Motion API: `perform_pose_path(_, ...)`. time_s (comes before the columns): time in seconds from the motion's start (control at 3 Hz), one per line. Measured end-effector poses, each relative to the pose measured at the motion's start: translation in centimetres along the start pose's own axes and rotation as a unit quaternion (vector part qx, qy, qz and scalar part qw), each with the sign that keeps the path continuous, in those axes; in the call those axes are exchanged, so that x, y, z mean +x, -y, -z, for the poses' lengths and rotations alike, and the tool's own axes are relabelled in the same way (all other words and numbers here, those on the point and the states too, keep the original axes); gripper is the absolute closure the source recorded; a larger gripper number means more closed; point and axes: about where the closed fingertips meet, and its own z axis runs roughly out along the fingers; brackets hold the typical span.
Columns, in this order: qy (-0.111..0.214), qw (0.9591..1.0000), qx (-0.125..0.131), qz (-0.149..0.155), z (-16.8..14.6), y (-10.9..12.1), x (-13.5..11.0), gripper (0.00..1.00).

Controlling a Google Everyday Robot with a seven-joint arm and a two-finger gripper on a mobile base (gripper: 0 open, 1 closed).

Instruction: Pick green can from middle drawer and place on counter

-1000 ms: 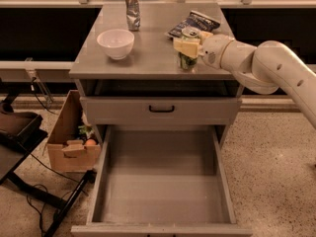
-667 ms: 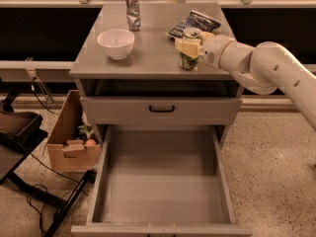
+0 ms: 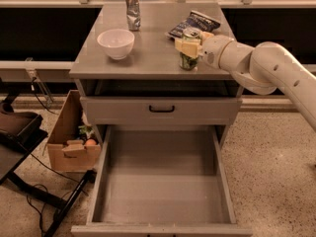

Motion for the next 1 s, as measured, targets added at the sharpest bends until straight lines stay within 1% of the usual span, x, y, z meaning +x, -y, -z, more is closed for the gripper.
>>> perform_pose_path(0.67, 0.000, 1.0000, 0.000, 0.000, 0.00, 0.00, 0.00, 0.10)
perform_pose_path(1.0, 0.000, 1.0000, 0.000, 0.000, -0.02, -0.01, -0.02, 0.00)
